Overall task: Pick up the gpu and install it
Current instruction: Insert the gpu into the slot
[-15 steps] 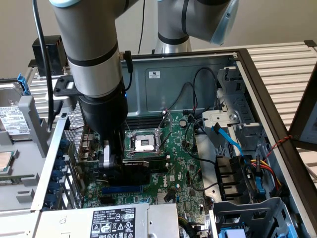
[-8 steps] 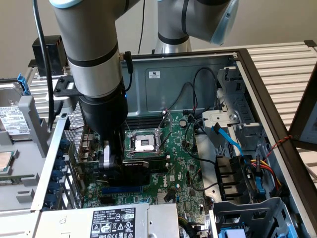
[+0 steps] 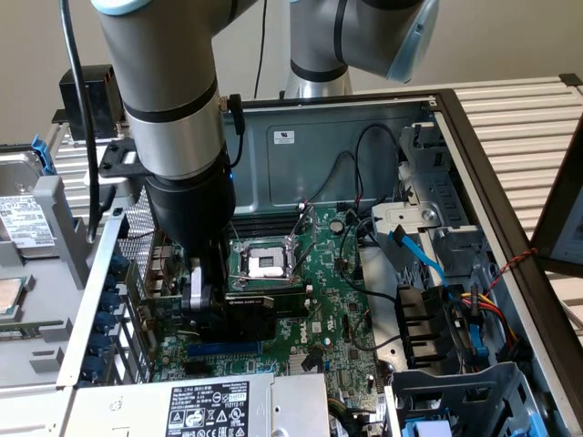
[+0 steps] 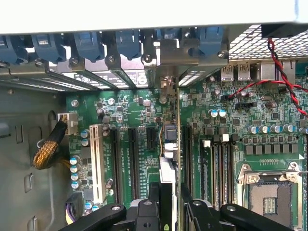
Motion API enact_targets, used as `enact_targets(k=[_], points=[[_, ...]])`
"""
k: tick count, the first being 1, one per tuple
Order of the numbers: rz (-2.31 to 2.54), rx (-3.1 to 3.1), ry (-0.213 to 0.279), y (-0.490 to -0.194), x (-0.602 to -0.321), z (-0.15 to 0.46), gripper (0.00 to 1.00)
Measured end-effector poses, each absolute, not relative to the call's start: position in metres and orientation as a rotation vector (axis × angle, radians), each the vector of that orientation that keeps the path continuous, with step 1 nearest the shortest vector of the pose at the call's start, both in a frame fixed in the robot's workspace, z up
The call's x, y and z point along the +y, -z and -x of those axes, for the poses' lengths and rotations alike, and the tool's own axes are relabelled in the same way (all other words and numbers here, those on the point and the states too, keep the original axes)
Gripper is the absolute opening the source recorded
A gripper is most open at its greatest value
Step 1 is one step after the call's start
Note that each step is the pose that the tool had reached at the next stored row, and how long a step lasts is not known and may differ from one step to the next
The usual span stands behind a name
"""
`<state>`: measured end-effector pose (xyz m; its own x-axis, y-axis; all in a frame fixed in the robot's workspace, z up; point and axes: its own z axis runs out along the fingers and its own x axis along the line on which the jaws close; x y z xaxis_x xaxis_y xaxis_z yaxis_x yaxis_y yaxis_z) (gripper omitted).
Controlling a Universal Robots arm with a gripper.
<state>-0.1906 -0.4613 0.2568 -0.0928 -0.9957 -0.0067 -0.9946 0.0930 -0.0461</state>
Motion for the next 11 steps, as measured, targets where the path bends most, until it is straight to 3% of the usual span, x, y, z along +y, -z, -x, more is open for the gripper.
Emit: enact_targets(k=[11], points=[[2.094,2.293,0.046,-0.2563,-0.4604,0.1907,0.27]])
